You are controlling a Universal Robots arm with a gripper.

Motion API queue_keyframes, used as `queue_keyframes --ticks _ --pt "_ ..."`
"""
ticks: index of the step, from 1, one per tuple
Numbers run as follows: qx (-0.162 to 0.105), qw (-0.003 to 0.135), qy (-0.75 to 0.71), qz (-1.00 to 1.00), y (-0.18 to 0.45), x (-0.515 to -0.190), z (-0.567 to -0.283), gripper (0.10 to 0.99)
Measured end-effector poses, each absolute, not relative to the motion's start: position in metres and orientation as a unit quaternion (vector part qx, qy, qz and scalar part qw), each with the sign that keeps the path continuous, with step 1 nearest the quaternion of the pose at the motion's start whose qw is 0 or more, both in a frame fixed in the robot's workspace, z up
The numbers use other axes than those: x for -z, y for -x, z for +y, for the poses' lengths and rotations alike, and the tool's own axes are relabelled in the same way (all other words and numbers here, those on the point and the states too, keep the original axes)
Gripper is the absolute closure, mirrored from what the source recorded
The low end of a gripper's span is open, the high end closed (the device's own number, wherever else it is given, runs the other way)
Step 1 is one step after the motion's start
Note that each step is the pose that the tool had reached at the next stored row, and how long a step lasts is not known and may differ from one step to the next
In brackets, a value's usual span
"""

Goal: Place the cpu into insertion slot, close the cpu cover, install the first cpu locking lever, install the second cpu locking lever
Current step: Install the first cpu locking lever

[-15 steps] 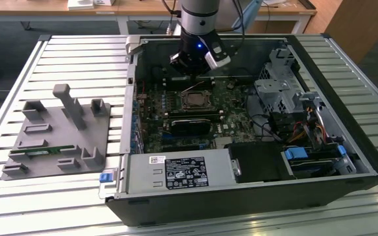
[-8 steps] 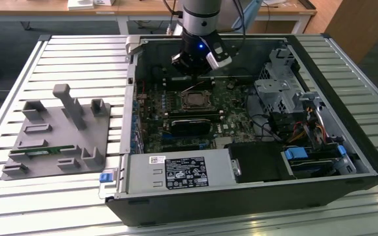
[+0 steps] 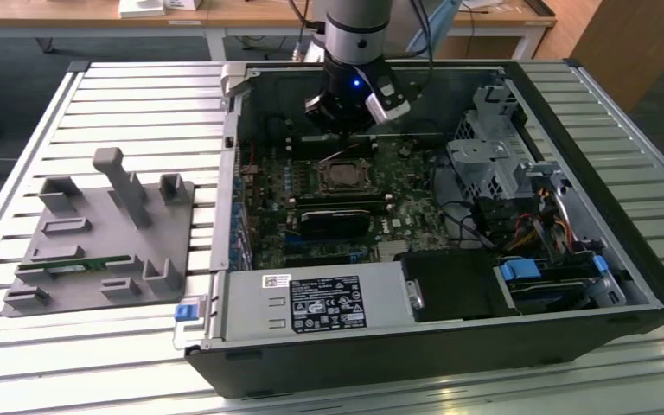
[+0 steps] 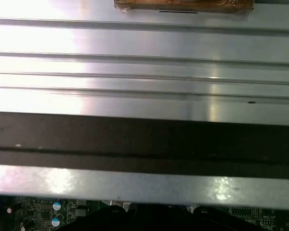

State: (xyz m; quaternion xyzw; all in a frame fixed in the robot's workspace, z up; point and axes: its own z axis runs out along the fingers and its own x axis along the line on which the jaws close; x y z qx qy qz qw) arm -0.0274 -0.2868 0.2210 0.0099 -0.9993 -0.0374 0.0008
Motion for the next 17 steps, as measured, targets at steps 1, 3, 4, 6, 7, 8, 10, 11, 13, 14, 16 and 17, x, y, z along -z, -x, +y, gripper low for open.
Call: queue_keyframes --ticks 1,3,4,6,7,8,10,11,13,14,16,17 --pt "0.037 0.001 -0.01 -0.999 0.027 -0.22 -0.287 0.98" --pt "0.037 0.001 -0.01 -0.999 0.025 -0.219 -0.286 0.98" --pt "0.037 0.001 -0.01 -0.999 0.023 -0.218 -0.286 0.98" --pt "0.037 0.001 -0.01 -0.999 0.02 -0.217 -0.285 0.98" --pt "0.037 0.001 -0.01 -0.999 0.019 -0.216 -0.285 0.98" --pt "0.037 0.001 -0.01 -0.999 0.018 -0.216 -0.285 0.98" --pt "0.037 0.001 -0.01 -0.999 0.017 -0.214 -0.284 0.98" --pt "0.037 0.001 -0.01 -0.999 0.016 -0.214 -0.284 0.98" --pt "0.037 0.001 -0.01 -0.999 0.015 -0.212 -0.284 0.98" --pt "0.037 0.001 -0.01 -0.999 0.014 -0.211 -0.284 0.98" --pt "0.037 0.001 -0.01 -0.999 0.013 -0.21 -0.284 0.98" --pt "0.037 0.001 -0.01 -0.999 0.012 -0.209 -0.284 0.98"
